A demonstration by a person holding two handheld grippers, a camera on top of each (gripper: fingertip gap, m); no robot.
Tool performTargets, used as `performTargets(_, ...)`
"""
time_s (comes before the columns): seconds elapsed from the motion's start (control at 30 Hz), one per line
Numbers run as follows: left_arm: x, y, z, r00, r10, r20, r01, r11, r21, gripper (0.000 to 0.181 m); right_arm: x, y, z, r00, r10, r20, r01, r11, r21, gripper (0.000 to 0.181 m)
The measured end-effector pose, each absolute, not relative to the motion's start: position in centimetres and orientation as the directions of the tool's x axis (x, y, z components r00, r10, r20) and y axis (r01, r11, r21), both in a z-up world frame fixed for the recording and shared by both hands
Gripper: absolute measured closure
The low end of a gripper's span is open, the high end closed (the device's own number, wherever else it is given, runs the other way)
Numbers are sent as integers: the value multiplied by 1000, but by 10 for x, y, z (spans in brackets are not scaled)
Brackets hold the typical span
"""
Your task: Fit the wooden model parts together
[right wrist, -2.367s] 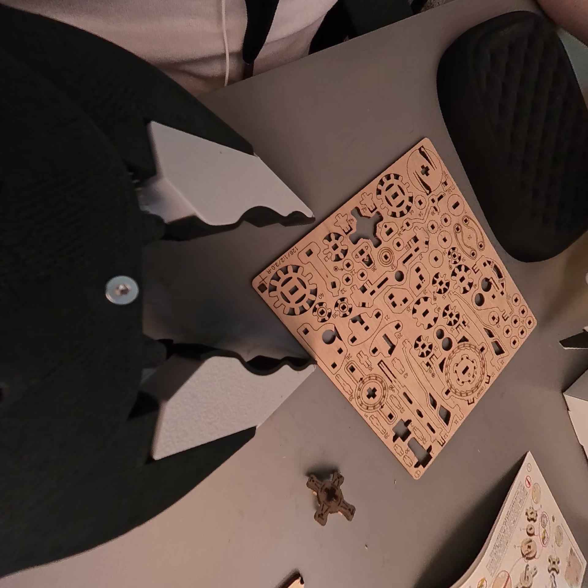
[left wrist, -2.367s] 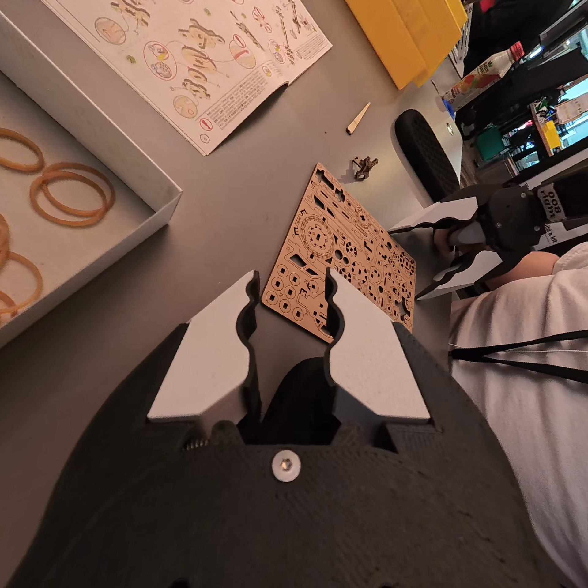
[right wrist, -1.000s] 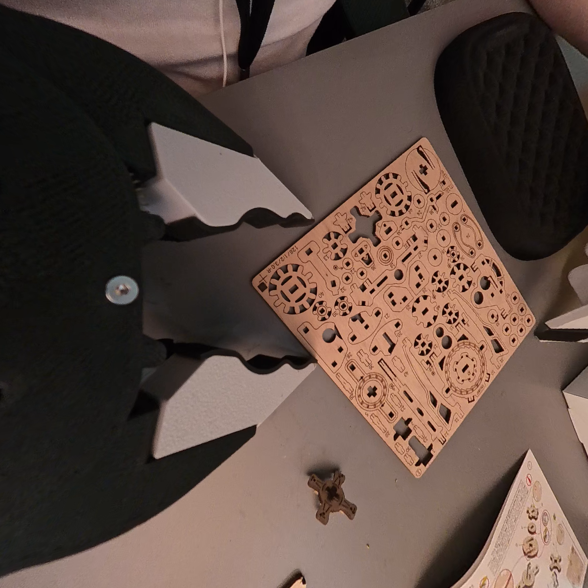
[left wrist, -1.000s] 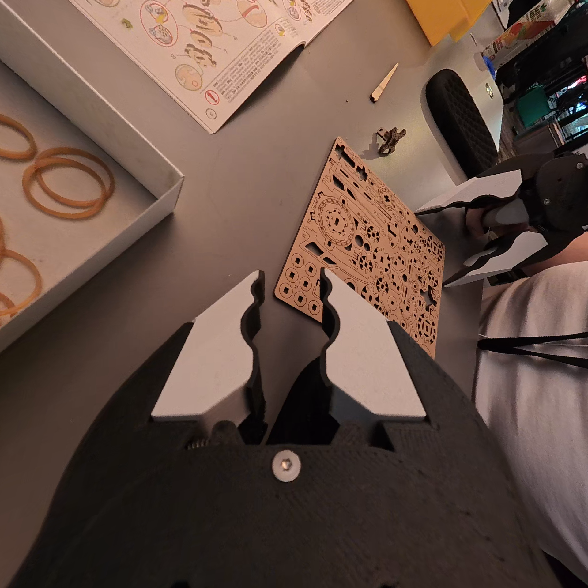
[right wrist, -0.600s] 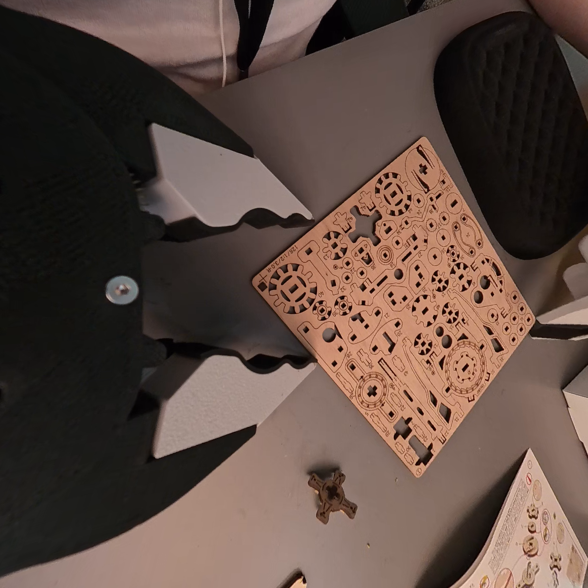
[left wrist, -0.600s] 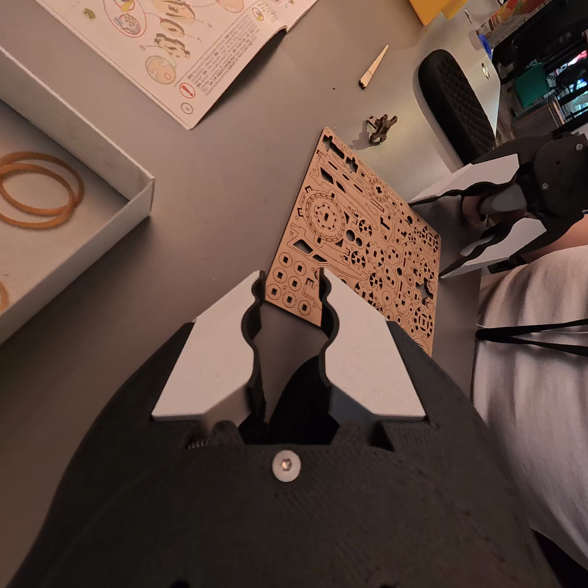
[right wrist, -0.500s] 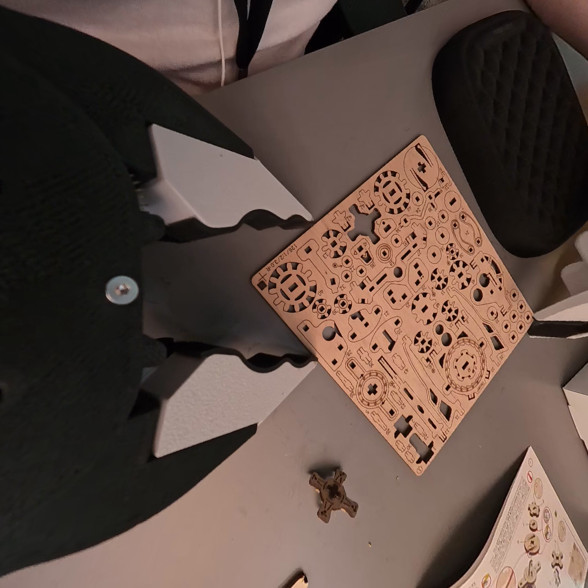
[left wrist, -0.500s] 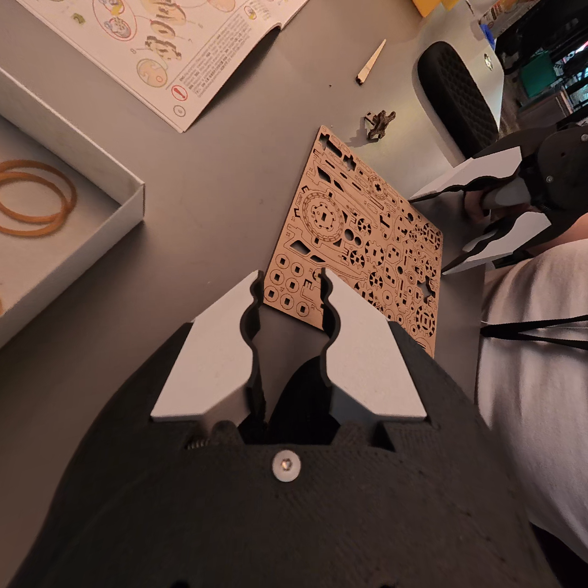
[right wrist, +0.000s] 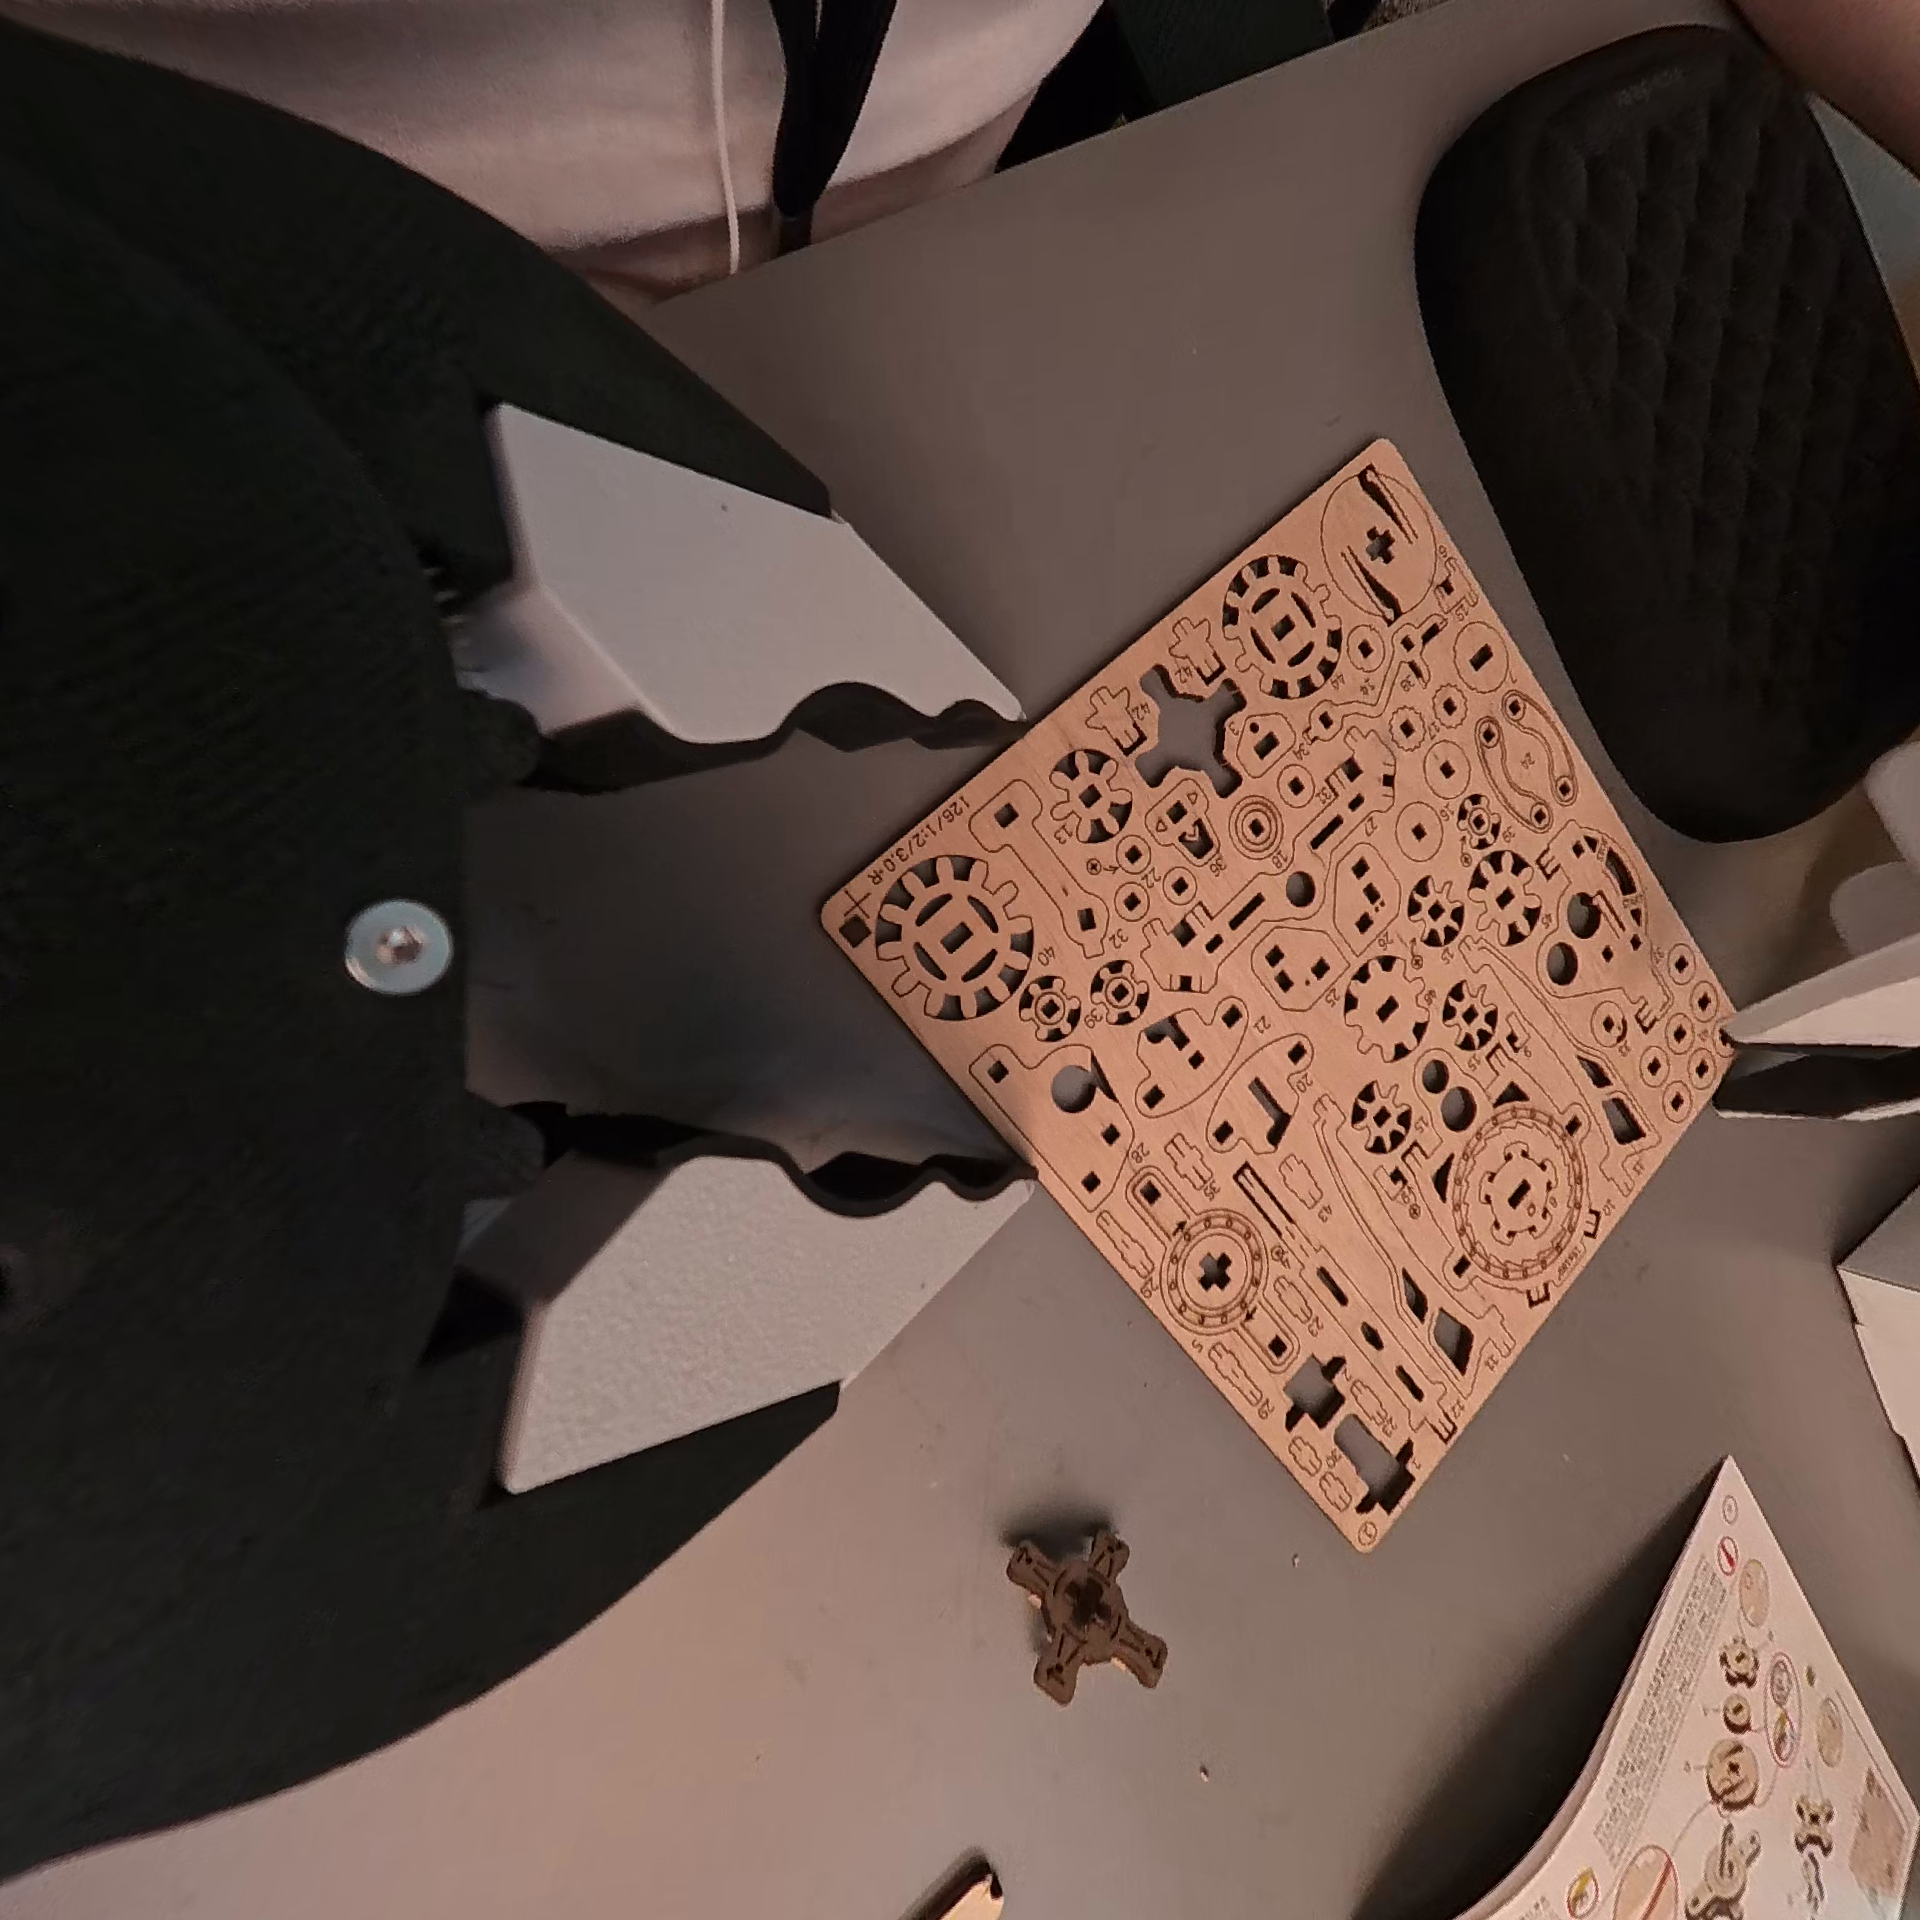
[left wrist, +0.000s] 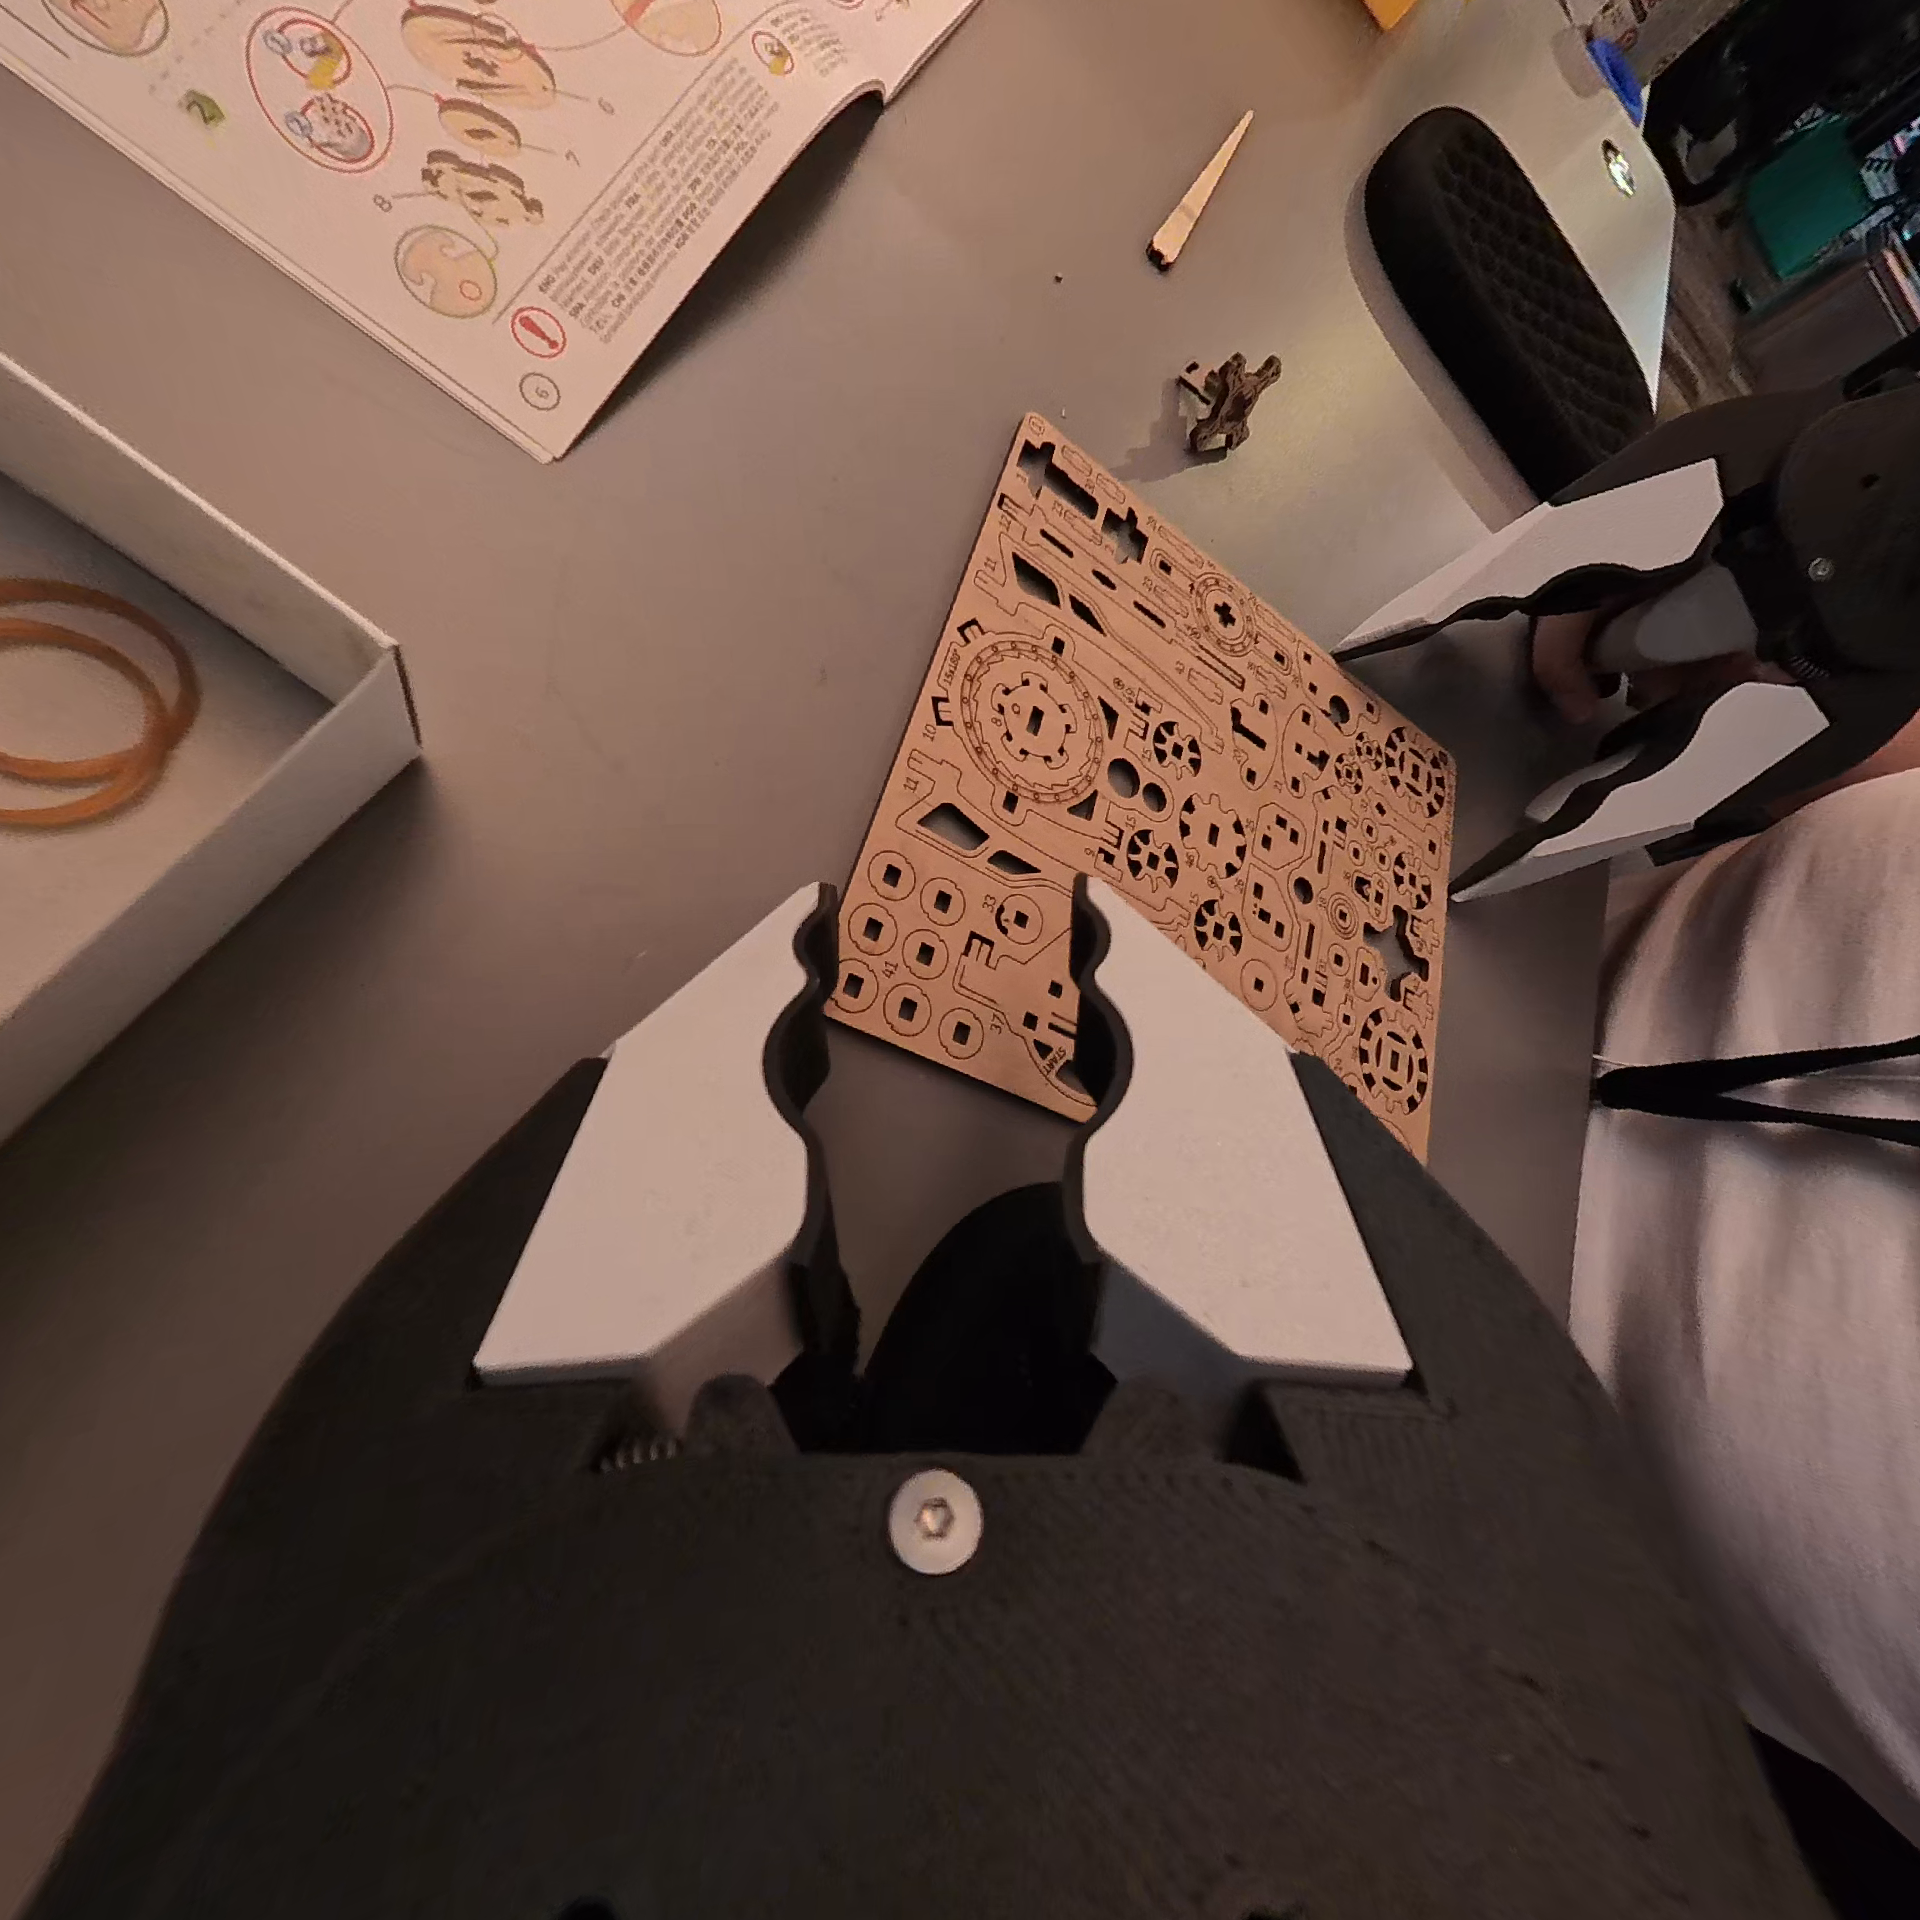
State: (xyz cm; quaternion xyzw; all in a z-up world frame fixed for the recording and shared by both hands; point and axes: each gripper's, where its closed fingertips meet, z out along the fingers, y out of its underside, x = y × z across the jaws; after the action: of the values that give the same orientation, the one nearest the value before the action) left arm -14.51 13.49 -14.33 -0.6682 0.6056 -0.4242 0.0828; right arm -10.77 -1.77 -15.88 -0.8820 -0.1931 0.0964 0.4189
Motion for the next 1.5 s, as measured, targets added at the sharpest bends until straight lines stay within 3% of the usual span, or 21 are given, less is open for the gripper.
performTargets(0.47, -142, 137, -145, -58, -886, 461, -733, -275, -622, 144, -108, -17, -159, 906, 423, -7, 261, -573, -777, 102)
performTargets(1.23, -138, 132, -135, -81, -882, 464, -705, -278, -652, 139, -108, -19, -159, 907, 421, -3, 263, -573, -776, 102)
performTargets(1.27, -138, 123, -129, -132, -859, 495, -699, -273, -661, 178, -107, -18, -160, 907, 421, -4, 263, -572, -777, 103)
performTargets(1.33, -136, 89, -96, -309, -700, 644, -651, -338, -679, 176, -107, -21, -158, 906, 422, -2, 263, -570, -778, 104)
performTargets(1.4, -133, 83, -89, -289, -622, 728, -667, -415, -619, 174, -107, -21, -156, 906, 424, -2, 266, -573, -775, 104)
performTargets(1.47, -135, 84, -97, -251, -613, 749, -709, -410, -573, 157, -107, -20, -156, 905, 425, -4, 265, -573, -776, 104)
performTargets(1.5, -136, 85, -96, -254, -611, 750, -706, -413, -576, 158, -107, -20, -156, 905, 425, -4, 265, -572, -776, 104)
